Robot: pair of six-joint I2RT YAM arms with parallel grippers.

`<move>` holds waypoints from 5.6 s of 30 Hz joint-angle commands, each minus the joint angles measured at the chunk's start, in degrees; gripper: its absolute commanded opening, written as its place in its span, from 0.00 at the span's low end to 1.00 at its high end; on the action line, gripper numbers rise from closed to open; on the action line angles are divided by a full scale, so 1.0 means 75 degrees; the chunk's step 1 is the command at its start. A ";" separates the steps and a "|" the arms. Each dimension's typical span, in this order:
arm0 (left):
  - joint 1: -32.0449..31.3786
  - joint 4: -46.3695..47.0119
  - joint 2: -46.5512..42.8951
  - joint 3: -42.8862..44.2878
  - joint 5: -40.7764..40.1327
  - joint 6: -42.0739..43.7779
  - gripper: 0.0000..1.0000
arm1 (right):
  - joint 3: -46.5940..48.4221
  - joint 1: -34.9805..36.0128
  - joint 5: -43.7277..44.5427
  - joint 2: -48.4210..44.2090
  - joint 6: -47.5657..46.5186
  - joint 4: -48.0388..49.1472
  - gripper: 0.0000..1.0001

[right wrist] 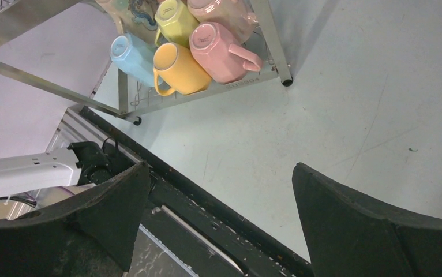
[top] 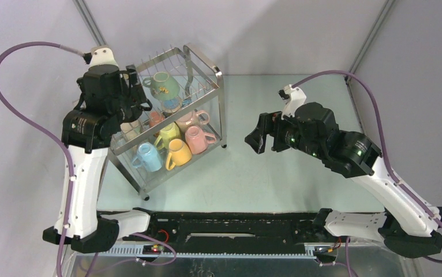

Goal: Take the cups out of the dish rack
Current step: Unload the cup from the dish rack.

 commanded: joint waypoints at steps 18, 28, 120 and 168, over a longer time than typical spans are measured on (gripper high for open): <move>0.0097 0.0100 0.0158 0.0621 0.1074 0.0717 0.98 | 0.0008 0.0319 0.0090 0.0180 -0.0197 -0.0069 1.00; 0.0097 -0.0500 0.0037 0.0821 0.0090 -0.0226 1.00 | 0.0050 0.0346 -0.0139 0.0388 -0.0378 -0.0075 1.00; 0.0317 -0.0458 0.1084 0.3547 0.1253 -0.0391 0.15 | -0.0254 0.0668 -0.0661 0.0356 0.0574 0.2175 1.00; -0.2006 0.7029 -0.1440 -0.3102 0.7013 -0.5768 0.00 | -0.1520 0.0123 -0.1966 0.0291 0.2646 0.7185 0.69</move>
